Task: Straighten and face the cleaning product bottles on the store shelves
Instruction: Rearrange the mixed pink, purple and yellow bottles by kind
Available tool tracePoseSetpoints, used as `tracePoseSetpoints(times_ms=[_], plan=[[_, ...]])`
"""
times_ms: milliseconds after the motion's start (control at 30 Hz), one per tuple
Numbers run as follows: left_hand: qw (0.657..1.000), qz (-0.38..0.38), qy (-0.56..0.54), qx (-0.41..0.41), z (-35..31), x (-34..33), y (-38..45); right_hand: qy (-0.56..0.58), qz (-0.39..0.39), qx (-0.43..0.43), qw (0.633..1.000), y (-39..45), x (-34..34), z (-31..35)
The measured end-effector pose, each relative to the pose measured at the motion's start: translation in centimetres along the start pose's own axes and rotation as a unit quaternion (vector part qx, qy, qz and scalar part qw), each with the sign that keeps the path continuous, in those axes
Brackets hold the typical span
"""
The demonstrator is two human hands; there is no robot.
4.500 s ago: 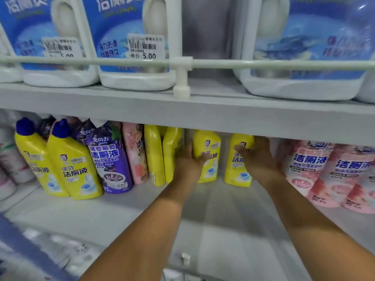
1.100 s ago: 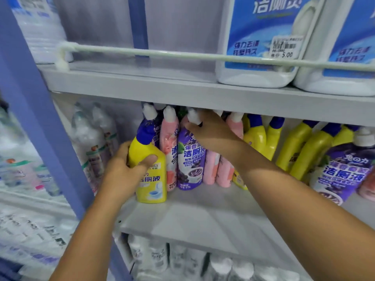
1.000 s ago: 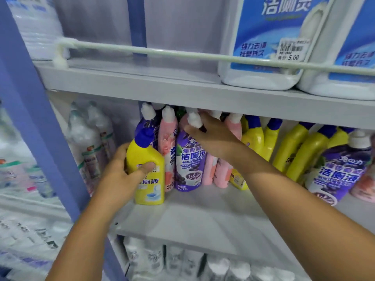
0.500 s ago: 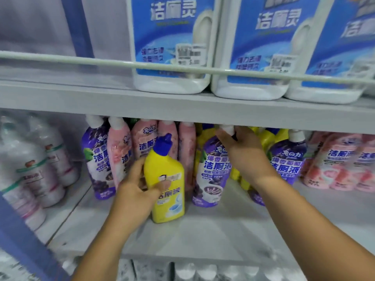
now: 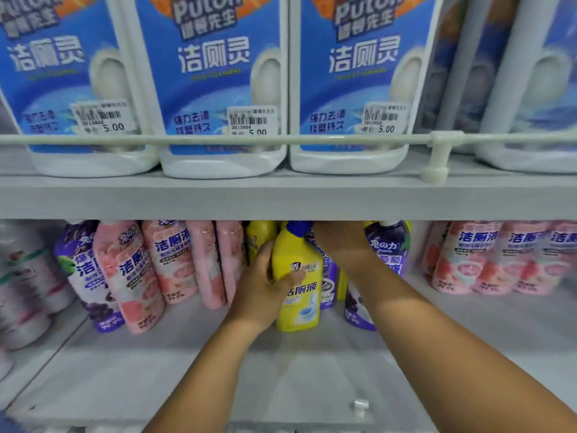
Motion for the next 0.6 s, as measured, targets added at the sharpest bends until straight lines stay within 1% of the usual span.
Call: tracePoseSetpoints(times_ms=[33, 67, 100, 133, 167, 200, 233, 267, 300, 333, 367, 400, 433, 467, 500, 533, 567, 600], plan=[[1.0, 0.001, 0.001, -0.002, 0.0, -0.3, 0.1, 0.026, 0.016, 0.013, 0.999, 0.1, -0.5, -0.2], [1.0, 0.0, -0.001, -0.003, -0.1, -0.6, 0.1, 0.015, 0.018, 0.013, 1.0, -0.2, -0.7, -0.2], [1.0, -0.002, -0.003, -0.003, 0.0, -0.9, 0.2, 0.012, -0.002, -0.004, 1.0, -0.5, 0.1, 0.1], [1.0, -0.002, -0.004, 0.0, 0.1, -1.1, 0.2, 0.018, -0.007, -0.02, 1.0, -0.2, 0.7, 0.0], [1.0, 0.0, -0.006, 0.004, 0.2, -1.2, 0.3, 0.033, 0.005, -0.044, 0.998, 0.0, 1.4, 0.1], [1.0, 0.0, -0.005, 0.008, 0.3, -1.3, 0.3, 0.026, 0.029, -0.048, 0.998, -0.2, 1.4, 0.0], [1.0, -0.003, -0.003, 0.009, 0.5, -1.4, 0.2, 0.048, 0.014, -0.05, 0.997, -0.2, 1.6, 0.1], [1.0, -0.011, 0.002, 0.01, 0.5, -1.5, 0.1, 0.062, -0.015, -0.051, 0.997, 0.0, 1.4, -0.2], [1.0, -0.02, 0.012, 0.011, 0.6, -1.6, -0.1, 0.103, -0.019, -0.075, 0.992, 0.1, 1.6, -0.2], [0.999, -0.032, 0.033, 0.007, 0.5, -1.7, -0.4, 0.121, -0.009, -0.091, 0.988, 0.0, 1.8, -0.2], [0.996, -0.041, 0.073, -0.004, 0.3, -1.7, -0.7, 0.145, -0.023, -0.1, 0.984, -0.2, 1.8, -0.2], [0.99, -0.047, 0.13, -0.019, -0.1, -1.6, -1.1, 0.168, -0.067, -0.116, 0.977, -0.7, 2.5, -0.2], [0.977, -0.053, 0.202, -0.035, -0.5, -1.5, -1.3, 0.213, -0.121, -0.133, 0.96, -1.5, 3.2, 0.0], [0.96, -0.058, 0.27, -0.044, -0.8, -1.4, -1.5, 0.28, -0.135, -0.176, 0.934, -2.3, 3.5, 0.5], [0.946, -0.058, 0.315, -0.047, -1.2, -1.4, -1.7, 0.298, -0.15, -0.212, 0.919, -3.2, 3.7, 1.1], [0.941, -0.053, 0.331, -0.044, -1.4, -1.5, -1.7, 0.294, -0.181, -0.22, 0.912, -4.0, 3.1, 1.4], [0.945, -0.047, 0.32, -0.043, -1.4, -1.7, -1.6, 0.326, -0.197, -0.24, 0.893, -4.6, 2.8, 2.0], [0.952, -0.035, 0.3, -0.043, -1.6, -1.7, -1.5, 0.331, -0.223, -0.253, 0.881, -5.1, 2.3, 2.8]])
Point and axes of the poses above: each hand's wrist, its own y-axis towards the middle knuckle, its own x-axis out of the back of the hand, z = x × y, the point moved 1 cm from there along y, towards the middle knuckle, and after that the axes turned 13 degrees about -z, right-handed, at the moved point
